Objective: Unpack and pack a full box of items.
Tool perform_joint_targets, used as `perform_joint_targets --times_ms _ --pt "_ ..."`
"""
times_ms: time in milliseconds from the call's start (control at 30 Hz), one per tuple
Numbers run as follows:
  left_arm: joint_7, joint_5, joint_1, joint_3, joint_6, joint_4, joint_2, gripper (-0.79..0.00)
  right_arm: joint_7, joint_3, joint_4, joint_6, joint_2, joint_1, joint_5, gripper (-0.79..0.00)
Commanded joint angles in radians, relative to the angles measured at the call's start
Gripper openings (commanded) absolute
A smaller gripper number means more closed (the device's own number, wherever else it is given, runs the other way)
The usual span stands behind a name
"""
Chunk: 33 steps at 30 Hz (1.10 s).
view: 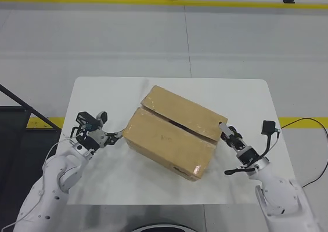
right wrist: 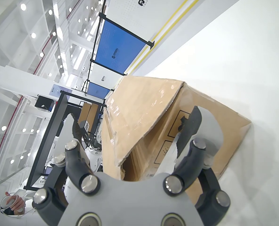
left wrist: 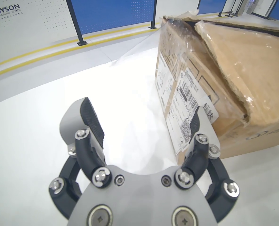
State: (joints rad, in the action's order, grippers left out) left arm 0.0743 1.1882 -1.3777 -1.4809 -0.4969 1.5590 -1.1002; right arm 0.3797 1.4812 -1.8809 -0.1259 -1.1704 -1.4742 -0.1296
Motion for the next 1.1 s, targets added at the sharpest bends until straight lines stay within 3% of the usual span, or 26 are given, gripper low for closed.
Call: perform_joint_targets --times_ms 0,267,767,1067 --pt "0.003 0.001 -0.011 -0.007 -0.002 0.007 0.001 0.0 0.0 -0.005 0.004 0.006 -0.001 0.011 -0.004 0.0" --pt "0.021 0.01 -0.058 -0.032 -0.011 0.035 0.006 0.0 -0.022 -0.006 0.01 0.025 -0.002 0.032 -0.019 0.0" --pt "0.045 0.055 -0.123 -0.044 -0.067 0.105 0.014 0.0 -0.075 0.058 -0.071 -0.003 0.001 -0.067 -0.037 0.0" --pt "0.021 0.003 -0.111 -0.061 0.072 0.107 0.006 0.0 -0.08 0.071 -0.084 -0.021 0.001 -0.097 -0.036 0.0"
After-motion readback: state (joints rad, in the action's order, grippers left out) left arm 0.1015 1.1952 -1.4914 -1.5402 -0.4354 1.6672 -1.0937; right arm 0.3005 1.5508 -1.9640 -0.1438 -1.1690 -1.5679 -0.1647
